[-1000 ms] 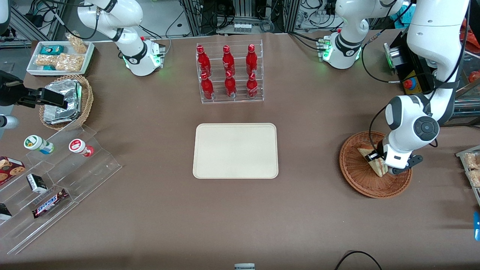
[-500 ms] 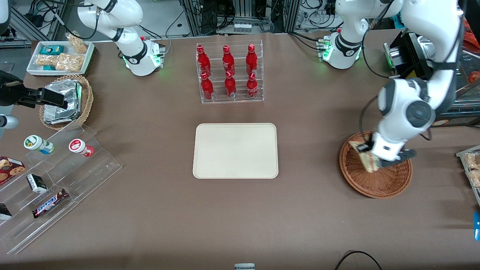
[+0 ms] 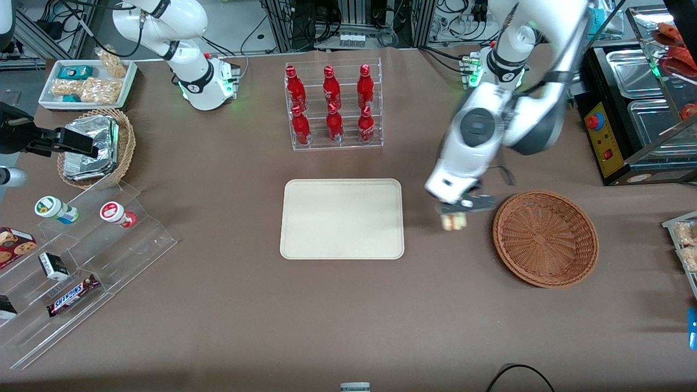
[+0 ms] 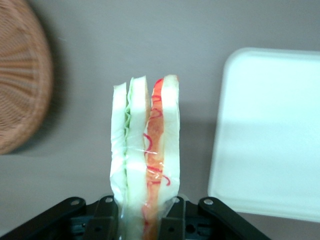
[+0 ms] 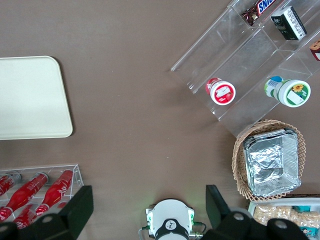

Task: Place sandwich from basket to tray
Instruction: 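Lift the sandwich and carry it over the cream tray, then lower the sandwich onto the tray and open the left gripper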

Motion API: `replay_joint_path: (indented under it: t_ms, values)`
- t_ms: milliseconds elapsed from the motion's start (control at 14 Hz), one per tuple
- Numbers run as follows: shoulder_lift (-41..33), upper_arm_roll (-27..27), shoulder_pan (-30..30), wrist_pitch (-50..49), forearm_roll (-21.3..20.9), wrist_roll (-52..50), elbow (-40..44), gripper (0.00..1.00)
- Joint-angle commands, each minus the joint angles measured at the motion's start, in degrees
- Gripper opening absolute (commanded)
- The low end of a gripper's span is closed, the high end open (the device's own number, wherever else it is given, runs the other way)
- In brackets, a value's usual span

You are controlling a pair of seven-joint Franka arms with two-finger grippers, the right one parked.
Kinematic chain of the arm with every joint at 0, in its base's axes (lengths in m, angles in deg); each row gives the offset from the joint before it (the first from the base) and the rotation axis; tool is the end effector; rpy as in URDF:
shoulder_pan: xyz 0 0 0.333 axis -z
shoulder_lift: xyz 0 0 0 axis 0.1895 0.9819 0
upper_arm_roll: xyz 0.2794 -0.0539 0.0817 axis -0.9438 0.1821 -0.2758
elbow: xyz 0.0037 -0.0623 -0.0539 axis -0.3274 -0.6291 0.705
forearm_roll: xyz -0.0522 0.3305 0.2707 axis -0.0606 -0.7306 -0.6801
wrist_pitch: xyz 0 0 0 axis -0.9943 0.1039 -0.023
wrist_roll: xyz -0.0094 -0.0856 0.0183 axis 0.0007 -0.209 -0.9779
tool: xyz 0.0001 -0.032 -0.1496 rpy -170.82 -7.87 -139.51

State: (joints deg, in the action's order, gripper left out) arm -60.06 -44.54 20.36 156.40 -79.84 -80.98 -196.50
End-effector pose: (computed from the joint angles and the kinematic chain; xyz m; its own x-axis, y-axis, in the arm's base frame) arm 0.5108 -0.3365 0.2526 0.9980 0.0392 -0.0495 0.0344 -0.9949 -0.0952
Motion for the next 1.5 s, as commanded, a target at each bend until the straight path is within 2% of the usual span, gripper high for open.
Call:
replay_joint_path:
  t_ms: [0,143,429,714,1000,1071,1143,1214,1286,1429]
  values:
    - [7.85,-0.97,6.49,-0.77,3.42,-0.73,7.07,0.16]
    - [13.21,-1.06,11.06,-0.68,5.54,-4.23,13.03,0.15]
    - [27.35,-1.06,15.99,-1.38,5.02,-12.76,30.96,0.18]
    - [33.17,-1.14,16.97,-0.68,4.75,-14.71,35.91,0.2]
    - [33.8,-1.14,16.97,0.73,4.66,-14.71,35.74,0.26]
    - [33.89,-1.14,16.88,0.73,4.75,-14.8,35.74,0.36]
    - [33.89,-1.14,16.88,0.81,4.75,-14.88,35.74,0.59]
    - [34.15,-1.32,17.05,0.81,4.58,-15.32,35.92,0.96]
    - [34.06,-1.32,17.06,0.81,4.58,-16.37,36.0,1.0]
    - [34.06,-1.41,16.97,1.51,3.97,-16.29,36.01,1.0]
